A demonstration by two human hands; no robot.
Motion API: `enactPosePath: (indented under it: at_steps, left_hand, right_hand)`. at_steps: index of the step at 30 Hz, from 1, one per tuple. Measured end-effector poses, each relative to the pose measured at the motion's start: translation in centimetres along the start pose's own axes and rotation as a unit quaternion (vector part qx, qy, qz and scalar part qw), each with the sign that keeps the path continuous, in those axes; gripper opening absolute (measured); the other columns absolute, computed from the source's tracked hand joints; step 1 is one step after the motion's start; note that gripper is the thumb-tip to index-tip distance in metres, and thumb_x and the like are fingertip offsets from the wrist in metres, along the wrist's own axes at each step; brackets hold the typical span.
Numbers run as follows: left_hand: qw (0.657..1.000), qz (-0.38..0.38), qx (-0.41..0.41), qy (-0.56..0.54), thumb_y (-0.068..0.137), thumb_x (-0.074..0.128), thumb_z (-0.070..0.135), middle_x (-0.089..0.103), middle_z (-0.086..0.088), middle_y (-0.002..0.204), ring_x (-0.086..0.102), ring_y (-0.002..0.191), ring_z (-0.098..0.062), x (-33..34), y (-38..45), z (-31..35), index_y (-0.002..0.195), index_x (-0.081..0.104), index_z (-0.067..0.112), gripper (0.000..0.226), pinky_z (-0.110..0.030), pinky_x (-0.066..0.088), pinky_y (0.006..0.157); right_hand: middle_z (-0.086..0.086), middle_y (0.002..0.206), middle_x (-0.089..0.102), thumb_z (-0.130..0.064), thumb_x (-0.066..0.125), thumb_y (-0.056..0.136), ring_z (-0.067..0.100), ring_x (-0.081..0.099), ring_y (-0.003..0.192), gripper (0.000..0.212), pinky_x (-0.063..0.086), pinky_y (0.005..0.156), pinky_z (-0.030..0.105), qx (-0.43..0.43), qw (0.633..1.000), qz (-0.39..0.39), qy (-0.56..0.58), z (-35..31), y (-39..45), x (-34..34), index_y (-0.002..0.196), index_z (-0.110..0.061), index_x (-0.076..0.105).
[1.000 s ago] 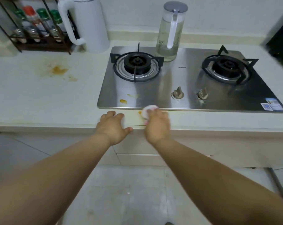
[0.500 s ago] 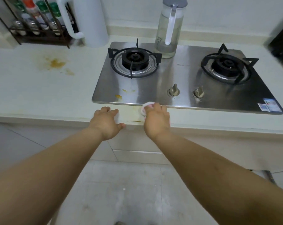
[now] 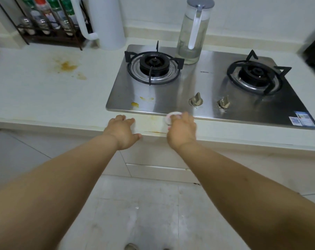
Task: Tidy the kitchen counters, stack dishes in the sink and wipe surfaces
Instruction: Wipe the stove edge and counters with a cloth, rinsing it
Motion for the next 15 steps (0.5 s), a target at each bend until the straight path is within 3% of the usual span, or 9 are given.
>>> enactPosePath:
  at_steps: [3,5,10,12,15]
  left_hand:
    - [1.0,0.006,0.0,0.013,0.091,0.048,0.052,0.015,-0.006,0.158,0.017,0.143,-0.029,-0.2,-0.1,0.1,0.151,0.021,0.024,0.071,-0.034,0.018,0.117]
    - [1.0,0.004,0.0,0.013,0.091,0.048,0.053,0.016,-0.006,0.157,0.018,0.143,-0.029,-0.1,-0.1,-0.1,0.151,0.022,0.024,0.071,-0.035,0.019,0.117]
    - [1.0,-0.001,0.005,0.011,0.091,0.048,0.053,0.015,-0.006,0.157,0.018,0.143,-0.029,0.1,-0.1,0.0,0.151,0.022,0.024,0.071,-0.035,0.02,0.117]
    - [1.0,-0.002,0.01,0.011,0.092,0.048,0.052,0.014,-0.006,0.158,0.017,0.143,-0.029,0.1,-0.1,0.1,0.151,0.021,0.024,0.071,-0.035,0.019,0.117]
    - [1.0,0.003,0.017,0.013,0.091,0.048,0.053,0.014,-0.006,0.158,0.017,0.143,-0.029,-0.1,0.1,-0.1,0.151,0.021,0.024,0.071,-0.034,0.019,0.117]
  right_hand:
    - [0.011,0.132,0.038,-0.011,0.044,0.092,0.029,0.034,0.122,0.038,0.029,0.1,0.034,-0.04,0.999,-0.003,0.012,-2.7,0.3,0.8,0.129,-0.016,0.05]
    - [0.011,0.13,0.039,-0.012,0.044,0.092,0.03,0.035,0.12,0.038,0.029,0.099,0.033,-0.053,0.999,-0.006,-0.002,-0.7,0.2,0.3,0.129,-0.018,0.05]
    - [0.013,0.127,0.042,-0.012,0.046,0.09,0.033,0.037,0.119,0.036,0.031,0.1,0.035,0.081,0.996,0.035,-0.023,7.8,-0.5,-2.4,0.124,-0.018,0.056]
    - [0.013,0.129,0.042,-0.012,0.048,0.09,0.031,0.038,0.121,0.036,0.031,0.101,0.035,0.107,0.994,0.028,-0.024,6.5,-0.3,-2.2,0.125,-0.015,0.056]
    - [0.013,0.131,0.04,-0.013,0.047,0.091,0.03,0.036,0.122,0.036,0.03,0.101,0.035,0.045,0.999,-0.001,-0.013,1.2,0.1,-0.3,0.126,-0.014,0.054]
Point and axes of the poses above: each hand's wrist, its own y-axis towards the middle knuckle, its own x-axis out of the palm, z = x × y, the point moved 8 cm from there along y, towards the middle knuckle
